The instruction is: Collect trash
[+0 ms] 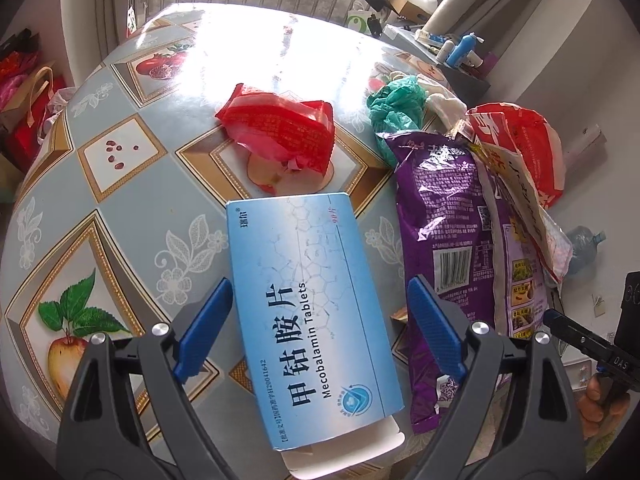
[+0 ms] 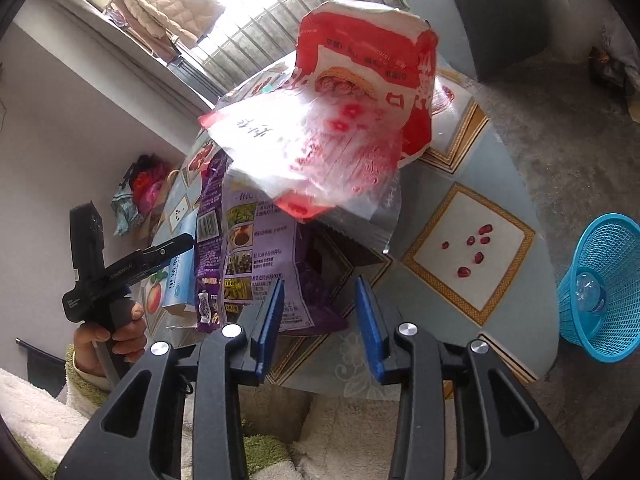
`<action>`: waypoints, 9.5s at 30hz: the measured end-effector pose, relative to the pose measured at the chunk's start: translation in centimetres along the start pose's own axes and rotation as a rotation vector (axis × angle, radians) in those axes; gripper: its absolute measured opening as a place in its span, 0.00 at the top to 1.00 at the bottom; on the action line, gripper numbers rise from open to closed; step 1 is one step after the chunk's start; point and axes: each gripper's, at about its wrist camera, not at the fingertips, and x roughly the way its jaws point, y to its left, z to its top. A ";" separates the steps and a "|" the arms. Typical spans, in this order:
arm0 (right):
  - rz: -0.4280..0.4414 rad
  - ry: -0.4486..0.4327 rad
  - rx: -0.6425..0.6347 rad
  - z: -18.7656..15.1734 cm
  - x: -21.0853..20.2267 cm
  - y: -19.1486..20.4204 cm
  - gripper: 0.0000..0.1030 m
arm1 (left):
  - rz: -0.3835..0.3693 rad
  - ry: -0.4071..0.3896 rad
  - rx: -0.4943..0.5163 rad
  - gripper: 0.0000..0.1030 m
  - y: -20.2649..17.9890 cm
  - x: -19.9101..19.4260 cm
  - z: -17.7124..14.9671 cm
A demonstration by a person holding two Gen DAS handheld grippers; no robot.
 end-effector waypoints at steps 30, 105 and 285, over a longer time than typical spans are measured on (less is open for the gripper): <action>-0.173 -0.200 0.040 0.2 -3.7 -1.8 0.47 | 0.012 0.006 -0.007 0.18 0.7 0.1 -0.3; -0.649 -0.546 0.024 -7.8 -15.0 -4.8 0.98 | -0.398 -0.002 0.460 0.31 -27.0 -3.7 0.9; -0.154 -0.299 0.106 0.2 -0.4 -4.5 0.95 | -0.395 -0.131 -0.067 0.93 3.2 -2.4 -0.2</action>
